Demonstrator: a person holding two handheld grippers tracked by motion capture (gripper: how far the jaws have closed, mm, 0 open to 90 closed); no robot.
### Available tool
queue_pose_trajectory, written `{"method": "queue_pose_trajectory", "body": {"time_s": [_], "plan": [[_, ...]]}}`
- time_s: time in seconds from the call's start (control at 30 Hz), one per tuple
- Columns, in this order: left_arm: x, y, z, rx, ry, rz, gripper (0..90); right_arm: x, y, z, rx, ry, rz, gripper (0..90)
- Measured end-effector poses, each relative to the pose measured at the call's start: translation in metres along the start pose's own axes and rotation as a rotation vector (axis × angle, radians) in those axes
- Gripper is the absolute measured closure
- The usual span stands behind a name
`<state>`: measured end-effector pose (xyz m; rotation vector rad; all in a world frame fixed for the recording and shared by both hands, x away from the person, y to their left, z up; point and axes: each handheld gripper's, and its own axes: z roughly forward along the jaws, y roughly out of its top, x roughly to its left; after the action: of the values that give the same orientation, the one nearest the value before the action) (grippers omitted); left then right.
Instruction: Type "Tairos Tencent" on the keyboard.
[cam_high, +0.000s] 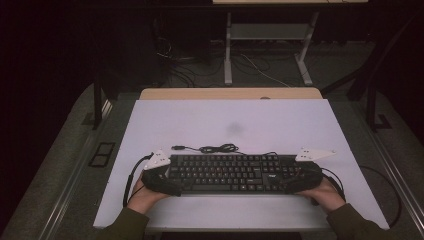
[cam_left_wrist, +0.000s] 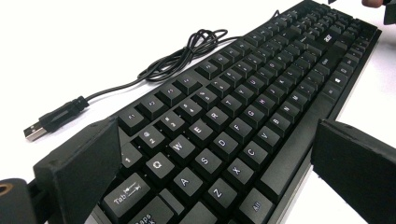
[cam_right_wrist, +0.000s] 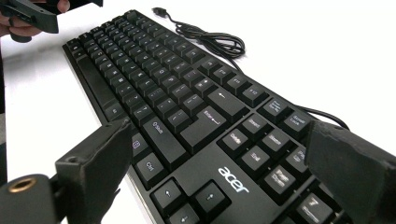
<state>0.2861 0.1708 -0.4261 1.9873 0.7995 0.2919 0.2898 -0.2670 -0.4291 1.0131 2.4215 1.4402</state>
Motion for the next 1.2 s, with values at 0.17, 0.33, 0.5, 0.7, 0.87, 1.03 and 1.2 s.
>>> {"method": "queue_pose_trajectory", "body": {"time_s": [0.17,0.33,0.5,0.7,0.87,1.03,1.2], "plan": [[-0.001,0.001,0.003,0.0,-0.003,-0.004,1.5,0.003,0.002,0.003,0.004,0.003,-0.004,7.6],[-0.002,0.003,0.007,0.003,-0.01,0.003,1.5,0.004,0.005,0.007,0.002,0.014,-0.008,7.6],[-0.003,0.005,0.008,0.001,-0.01,0.004,1.5,0.005,0.008,0.011,0.002,0.02,-0.008,7.6],[-0.003,0.006,0.011,-0.003,-0.013,0.005,1.6,0.008,0.012,0.017,0.005,0.027,-0.014,7.6],[-0.003,0.008,0.013,-0.003,-0.015,0.004,1.6,0.009,0.015,0.02,0.009,0.035,-0.022,7.6],[-0.003,0.01,0.016,-0.008,-0.017,0.004,1.7,0.011,0.017,0.026,0.016,0.048,-0.027,7.7],[-0.003,0.012,0.019,-0.011,-0.019,0.006,1.6,0.013,0.018,0.032,0.028,0.057,-0.03,7.7]]}}
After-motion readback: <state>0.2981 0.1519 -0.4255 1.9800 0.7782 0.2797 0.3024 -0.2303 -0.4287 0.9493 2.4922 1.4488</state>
